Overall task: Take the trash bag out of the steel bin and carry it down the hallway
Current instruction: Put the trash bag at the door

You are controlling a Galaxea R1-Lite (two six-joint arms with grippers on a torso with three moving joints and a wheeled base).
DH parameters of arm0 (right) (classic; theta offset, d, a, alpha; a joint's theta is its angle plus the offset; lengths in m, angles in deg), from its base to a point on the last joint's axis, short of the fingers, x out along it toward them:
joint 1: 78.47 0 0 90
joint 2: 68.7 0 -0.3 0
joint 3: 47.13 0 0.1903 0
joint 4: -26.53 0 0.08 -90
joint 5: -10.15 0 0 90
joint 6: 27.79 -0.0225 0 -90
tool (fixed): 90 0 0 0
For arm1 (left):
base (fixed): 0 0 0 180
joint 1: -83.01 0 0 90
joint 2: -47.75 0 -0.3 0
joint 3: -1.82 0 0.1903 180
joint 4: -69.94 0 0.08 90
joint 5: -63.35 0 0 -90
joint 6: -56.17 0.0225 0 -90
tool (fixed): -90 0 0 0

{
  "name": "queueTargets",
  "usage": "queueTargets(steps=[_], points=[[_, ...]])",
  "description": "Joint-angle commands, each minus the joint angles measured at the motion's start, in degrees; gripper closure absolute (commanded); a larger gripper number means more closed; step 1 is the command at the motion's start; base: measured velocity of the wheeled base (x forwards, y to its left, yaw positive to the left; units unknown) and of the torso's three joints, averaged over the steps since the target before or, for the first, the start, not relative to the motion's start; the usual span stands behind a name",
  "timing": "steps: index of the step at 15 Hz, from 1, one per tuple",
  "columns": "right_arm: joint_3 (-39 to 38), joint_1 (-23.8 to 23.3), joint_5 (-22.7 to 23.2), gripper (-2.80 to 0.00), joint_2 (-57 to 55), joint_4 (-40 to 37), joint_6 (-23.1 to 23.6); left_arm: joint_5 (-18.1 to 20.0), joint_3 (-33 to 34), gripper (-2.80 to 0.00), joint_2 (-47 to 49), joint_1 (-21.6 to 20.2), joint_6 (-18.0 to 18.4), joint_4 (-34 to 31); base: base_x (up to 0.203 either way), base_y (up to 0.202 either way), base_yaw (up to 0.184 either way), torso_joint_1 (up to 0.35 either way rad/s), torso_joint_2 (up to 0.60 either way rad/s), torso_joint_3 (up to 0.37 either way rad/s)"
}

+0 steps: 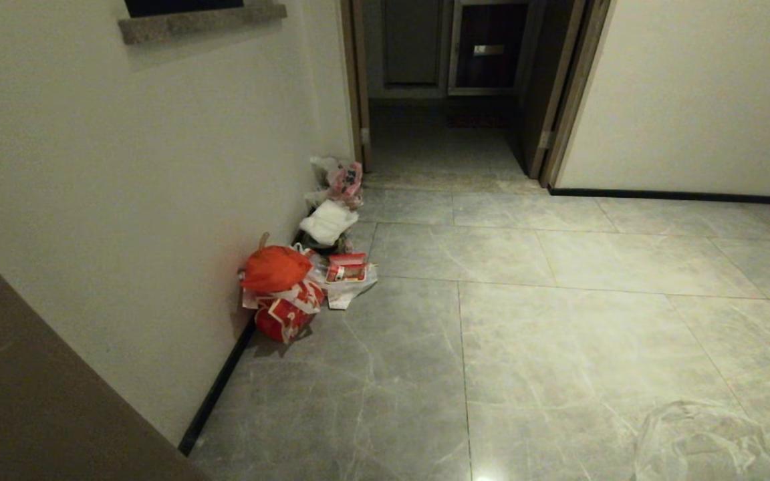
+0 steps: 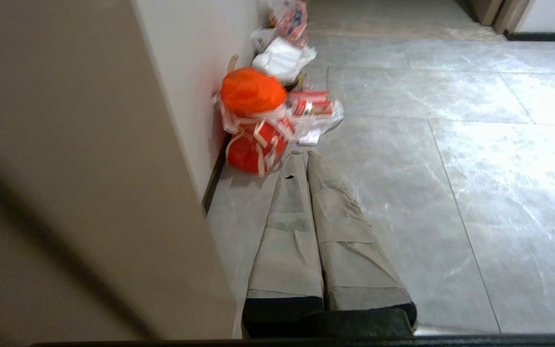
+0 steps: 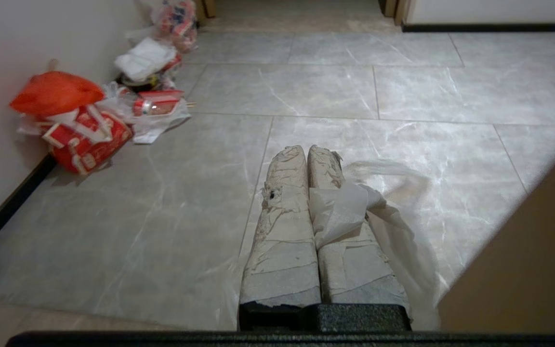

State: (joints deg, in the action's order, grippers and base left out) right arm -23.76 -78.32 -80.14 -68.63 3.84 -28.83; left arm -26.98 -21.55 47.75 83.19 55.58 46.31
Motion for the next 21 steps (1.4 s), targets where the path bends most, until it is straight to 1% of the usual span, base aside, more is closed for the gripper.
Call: queueTargets(steps=[1,4,11,13,15,18,21], points=[[-0.18,0.02,-0.06,0.00,0.01,0.02,-0.02,-0.02,0.09,0.00,-0.09,-0.01,0.06,0.00,0.194,0.000,0.000,0.007,0.00,0.005],[-0.18,0.02,-0.01,0.00,0.01,0.02,-0.02,-0.02,0.09,0.00,0.00,-0.01,0.16,0.00,0.126,0.000,0.003,0.004,0.00,0.001],[-0.18,0.02,0.03,0.00,0.01,0.02,-0.02,-0.02,0.09,0.00,0.00,-0.01,-0.02,0.00,0.000,0.000,0.000,0.000,0.00,0.000],[-0.18,0.02,-0.06,0.00,0.01,0.02,-0.02,-0.07,0.09,0.00,0.00,-0.01,0.02,0.00,-0.077,-0.056,-0.005,0.004,0.00,0.002],[-0.18,0.02,0.03,0.00,0.01,0.02,-0.02,-0.11,0.09,0.00,0.00,-0.01,-0.02,0.00,-0.107,-0.163,-0.003,-0.001,0.00,0.005],[-0.18,0.02,-0.06,0.00,0.01,0.02,-0.02,-0.02,0.09,0.00,-0.08,-0.01,0.16,0.00,-0.006,-0.090,-0.004,0.003,0.00,0.001],[-0.18,0.02,0.01,0.00,0.01,0.02,-0.02,-0.02,0.09,0.00,-0.05,-0.01,0.16,0.00,0.000,0.000,0.000,0.000,0.00,0.000]])
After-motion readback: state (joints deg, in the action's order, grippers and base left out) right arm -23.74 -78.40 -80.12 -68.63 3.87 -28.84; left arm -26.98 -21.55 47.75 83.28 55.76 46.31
